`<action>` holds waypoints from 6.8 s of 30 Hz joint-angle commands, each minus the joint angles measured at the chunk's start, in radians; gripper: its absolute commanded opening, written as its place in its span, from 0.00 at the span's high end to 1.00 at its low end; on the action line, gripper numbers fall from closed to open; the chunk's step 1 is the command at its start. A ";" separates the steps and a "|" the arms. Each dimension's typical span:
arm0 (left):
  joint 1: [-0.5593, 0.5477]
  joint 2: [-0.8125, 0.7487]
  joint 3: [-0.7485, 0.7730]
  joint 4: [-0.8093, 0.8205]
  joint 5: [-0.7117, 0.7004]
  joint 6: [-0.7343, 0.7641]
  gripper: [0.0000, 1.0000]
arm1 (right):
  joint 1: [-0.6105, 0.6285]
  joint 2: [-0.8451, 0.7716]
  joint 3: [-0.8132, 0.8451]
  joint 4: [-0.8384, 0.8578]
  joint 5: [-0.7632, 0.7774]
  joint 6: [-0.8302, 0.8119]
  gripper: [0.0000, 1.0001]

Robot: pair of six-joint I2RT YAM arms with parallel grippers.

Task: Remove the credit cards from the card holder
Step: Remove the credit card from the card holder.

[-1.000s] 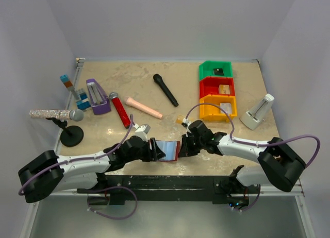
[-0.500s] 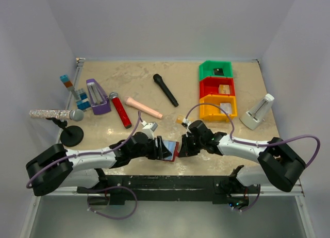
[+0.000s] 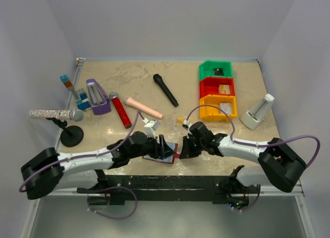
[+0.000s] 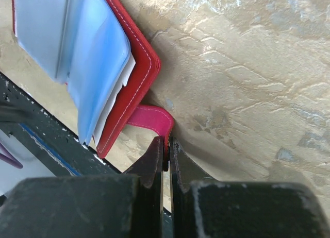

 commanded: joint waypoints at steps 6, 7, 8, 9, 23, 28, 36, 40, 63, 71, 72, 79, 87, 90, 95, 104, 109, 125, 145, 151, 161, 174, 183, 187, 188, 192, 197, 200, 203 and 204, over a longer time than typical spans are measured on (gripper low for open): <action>0.013 -0.427 -0.144 -0.239 -0.301 -0.041 0.32 | 0.004 -0.107 -0.010 -0.046 0.048 -0.041 1.00; 0.015 -0.448 -0.156 -0.263 -0.324 -0.055 0.32 | 0.006 -0.122 -0.008 -0.054 0.045 -0.047 1.00; 0.016 -0.468 -0.170 -0.279 -0.338 -0.072 0.32 | 0.004 -0.139 -0.006 -0.063 0.040 -0.050 1.00; 0.016 -0.482 -0.181 -0.295 -0.360 -0.087 0.32 | 0.004 -0.160 -0.002 -0.069 0.034 -0.054 1.00; 0.018 -0.390 -0.190 -0.248 -0.337 -0.101 0.30 | 0.004 -0.233 0.007 -0.075 -0.027 -0.079 1.00; 0.018 -0.347 -0.178 -0.222 -0.318 -0.093 0.30 | 0.004 -0.228 0.003 -0.071 -0.029 -0.077 1.00; 0.018 -0.315 -0.178 -0.207 -0.305 -0.099 0.31 | 0.004 -0.217 0.003 -0.064 -0.032 -0.077 1.00; 0.018 -0.292 -0.178 -0.167 -0.275 -0.092 0.31 | 0.004 -0.206 0.004 -0.060 -0.037 -0.079 1.00; 0.016 -0.142 -0.098 0.039 -0.067 -0.001 0.35 | 0.004 -0.185 0.010 -0.054 -0.046 -0.079 1.00; 0.016 -0.117 -0.081 0.046 -0.053 0.005 0.35 | 0.004 -0.182 0.017 -0.058 -0.043 -0.084 1.00; 0.016 -0.117 -0.079 0.046 -0.053 0.005 0.35 | 0.004 -0.180 0.017 -0.057 -0.043 -0.084 1.00; 0.016 -0.114 -0.064 0.059 -0.027 0.013 0.36 | 0.004 -0.173 0.020 -0.054 -0.043 -0.085 1.00; 0.016 -0.117 -0.079 0.054 -0.050 0.000 0.37 | 0.004 -0.179 0.018 -0.057 -0.040 -0.087 1.00; 0.016 -0.131 -0.090 0.034 -0.076 -0.009 0.37 | 0.004 -0.182 0.015 -0.063 -0.037 -0.088 1.00; 0.016 -0.151 -0.104 -0.016 -0.134 -0.018 0.39 | 0.004 -0.186 0.014 -0.069 -0.027 -0.090 1.00; 0.016 -0.183 -0.127 -0.187 -0.240 -0.084 0.42 | 0.006 -0.197 0.021 -0.138 0.054 -0.080 1.00; 0.015 -0.231 -0.159 -0.234 -0.275 -0.110 0.43 | 0.006 -0.208 0.030 -0.178 0.089 -0.077 0.85; 0.018 -0.498 -0.194 -0.250 -0.332 -0.049 0.43 | 0.004 -0.404 0.084 -0.060 -0.023 -0.055 0.55; 0.021 -0.232 -0.170 -0.104 -0.417 -0.018 0.80 | 0.004 0.060 0.021 0.451 -0.159 0.203 0.55; 0.021 -0.197 -0.176 -0.084 -0.412 -0.027 0.83 | 0.004 0.134 0.014 0.489 -0.173 0.216 0.55; 0.021 -0.183 -0.193 -0.076 -0.389 -0.044 0.89 | 0.004 0.215 0.024 0.537 -0.202 0.234 0.55; 0.018 -0.117 -0.233 0.002 -0.323 -0.075 0.96 | 0.002 0.235 0.021 0.571 -0.214 0.248 0.57; 0.013 -0.105 -0.270 0.043 -0.305 -0.104 0.99 | -0.007 0.268 0.006 0.647 -0.227 0.301 0.57; 0.013 -0.104 -0.273 0.045 -0.301 -0.107 0.99 | -0.008 0.280 0.007 0.655 -0.228 0.312 0.57; 0.013 -0.105 -0.274 0.046 -0.301 -0.109 0.99 | -0.010 0.281 0.007 0.660 -0.228 0.314 0.57; 0.013 -0.107 -0.277 0.048 -0.301 -0.110 0.99 | -0.016 0.295 0.000 0.669 -0.230 0.318 0.57; 0.013 -0.130 -0.277 0.030 -0.305 -0.107 0.95 | -0.021 0.310 -0.009 0.678 -0.236 0.320 0.57; 0.013 -0.162 -0.267 -0.012 -0.305 -0.096 0.89 | -0.022 0.318 -0.010 0.676 -0.234 0.315 0.57; 0.013 -0.211 -0.254 -0.064 -0.323 -0.087 0.85 | -0.025 0.321 -0.013 0.676 -0.234 0.312 0.57; 0.015 -0.232 -0.250 -0.078 -0.334 -0.083 0.85 | -0.024 0.323 -0.014 0.675 -0.234 0.311 0.57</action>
